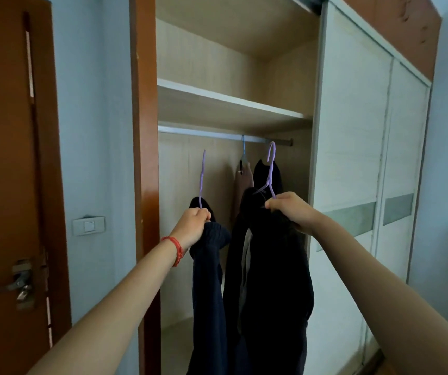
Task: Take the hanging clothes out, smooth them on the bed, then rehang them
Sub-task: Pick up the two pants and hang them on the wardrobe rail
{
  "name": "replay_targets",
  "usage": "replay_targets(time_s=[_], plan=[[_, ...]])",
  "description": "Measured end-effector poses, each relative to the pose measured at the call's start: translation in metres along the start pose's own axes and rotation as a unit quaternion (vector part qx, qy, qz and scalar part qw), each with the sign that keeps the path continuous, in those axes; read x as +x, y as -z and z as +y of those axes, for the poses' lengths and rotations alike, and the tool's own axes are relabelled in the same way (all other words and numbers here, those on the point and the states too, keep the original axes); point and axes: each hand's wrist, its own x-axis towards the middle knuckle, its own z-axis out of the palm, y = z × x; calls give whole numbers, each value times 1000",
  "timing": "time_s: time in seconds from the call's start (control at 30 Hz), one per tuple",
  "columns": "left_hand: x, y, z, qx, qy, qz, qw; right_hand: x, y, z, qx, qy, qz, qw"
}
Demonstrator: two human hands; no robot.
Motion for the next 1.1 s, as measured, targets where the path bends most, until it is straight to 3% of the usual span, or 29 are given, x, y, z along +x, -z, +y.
replay_targets(time_s=[0.27, 0.47, 1.1], plan=[[63, -5, -38, -5, 18, 40, 999, 68, -16, 29, -11, -27, 14, 999], [96, -10, -61, -13, 14, 30, 999, 107, -25, 33, -18, -36, 17, 999], [169, -26, -84, -13, 15, 41, 999, 170, -28, 75, -17, -39, 22, 999]])
